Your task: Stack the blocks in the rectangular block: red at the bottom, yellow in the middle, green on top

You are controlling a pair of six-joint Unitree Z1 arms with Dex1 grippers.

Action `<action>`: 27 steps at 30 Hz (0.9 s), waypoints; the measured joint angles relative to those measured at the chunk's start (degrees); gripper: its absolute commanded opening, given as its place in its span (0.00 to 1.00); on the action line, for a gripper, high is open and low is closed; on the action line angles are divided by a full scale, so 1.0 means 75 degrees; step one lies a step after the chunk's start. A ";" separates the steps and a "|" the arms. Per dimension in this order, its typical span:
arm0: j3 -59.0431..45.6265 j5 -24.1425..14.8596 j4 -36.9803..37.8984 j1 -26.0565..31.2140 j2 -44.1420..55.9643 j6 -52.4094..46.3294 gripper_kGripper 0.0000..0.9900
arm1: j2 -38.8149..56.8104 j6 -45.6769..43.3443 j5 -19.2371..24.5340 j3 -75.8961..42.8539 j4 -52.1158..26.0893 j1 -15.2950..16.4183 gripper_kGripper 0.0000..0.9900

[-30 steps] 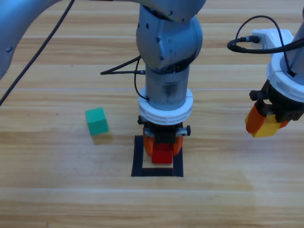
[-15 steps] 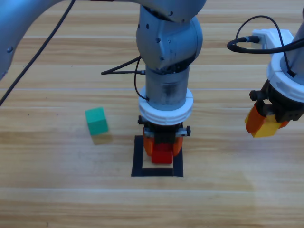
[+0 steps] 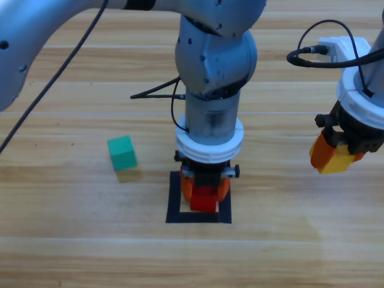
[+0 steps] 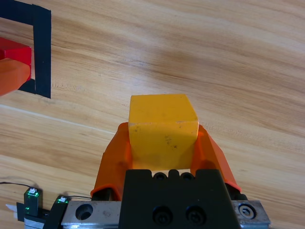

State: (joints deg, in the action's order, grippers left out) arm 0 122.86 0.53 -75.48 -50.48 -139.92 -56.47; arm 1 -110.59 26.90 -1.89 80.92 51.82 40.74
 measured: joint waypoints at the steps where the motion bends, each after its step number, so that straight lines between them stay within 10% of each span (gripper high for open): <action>1: 0.0000 0.0000 0.0000 0.0000 0.0000 0.0000 0.00 | 0.0000 -0.0001 0.0000 0.0000 0.0000 0.0000 0.01; 24: -0.0006 -0.0003 0.0000 0.0007 -0.0010 0.0066 0.02 | -0.0001 -0.0114 0.0000 0.0000 0.0000 0.0000 0.01; 27: -0.0007 -0.0003 0.0000 0.0007 -0.0010 0.0066 0.57 | -0.0001 -0.0114 0.0000 0.0000 0.0000 0.0000 0.01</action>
State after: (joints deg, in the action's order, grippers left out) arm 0 122.80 0.51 -75.48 -50.43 -140.00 -55.97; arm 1 -110.60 26.04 -1.89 80.92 51.82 40.74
